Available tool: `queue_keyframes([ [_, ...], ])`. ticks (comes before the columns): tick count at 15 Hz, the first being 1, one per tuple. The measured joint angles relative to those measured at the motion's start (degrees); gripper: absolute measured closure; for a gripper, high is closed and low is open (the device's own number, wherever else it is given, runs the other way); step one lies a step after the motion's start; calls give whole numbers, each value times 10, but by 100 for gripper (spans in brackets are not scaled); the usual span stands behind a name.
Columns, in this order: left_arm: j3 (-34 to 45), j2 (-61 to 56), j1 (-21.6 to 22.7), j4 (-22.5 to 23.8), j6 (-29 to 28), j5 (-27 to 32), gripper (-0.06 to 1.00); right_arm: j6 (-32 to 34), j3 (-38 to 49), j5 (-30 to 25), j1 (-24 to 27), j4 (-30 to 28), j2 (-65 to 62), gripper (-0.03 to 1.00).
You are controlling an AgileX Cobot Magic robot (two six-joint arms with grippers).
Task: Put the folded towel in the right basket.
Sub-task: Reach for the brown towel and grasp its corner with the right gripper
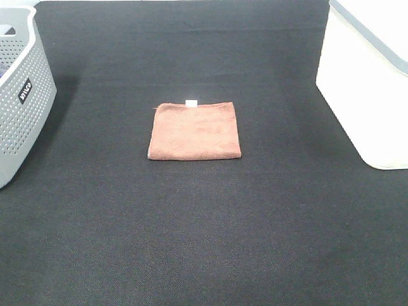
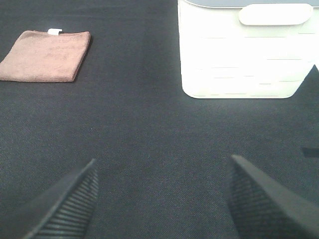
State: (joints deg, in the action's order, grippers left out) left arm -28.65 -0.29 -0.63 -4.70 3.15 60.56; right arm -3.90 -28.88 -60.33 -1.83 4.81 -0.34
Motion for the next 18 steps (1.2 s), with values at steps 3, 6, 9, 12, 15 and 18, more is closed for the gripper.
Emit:
queue_keyframes([
  [3,0,0,0,0,0,0,7,0,0,0,0,0,0,29],
  [6,0,0,0,0,0,0,7,0,0,0,0,2,0,29],
  [9,0,0,0,0,0,0,7,5,-3,3,0,5,12,29],
  [12,0,0,0,0,0,0,7,14,-14,116,0,20,107,29],
  [15,0,0,0,0,0,0,7,1,-65,226,0,77,308,29],
  [18,0,0,0,0,0,0,7,-53,-166,223,0,121,497,29],
])
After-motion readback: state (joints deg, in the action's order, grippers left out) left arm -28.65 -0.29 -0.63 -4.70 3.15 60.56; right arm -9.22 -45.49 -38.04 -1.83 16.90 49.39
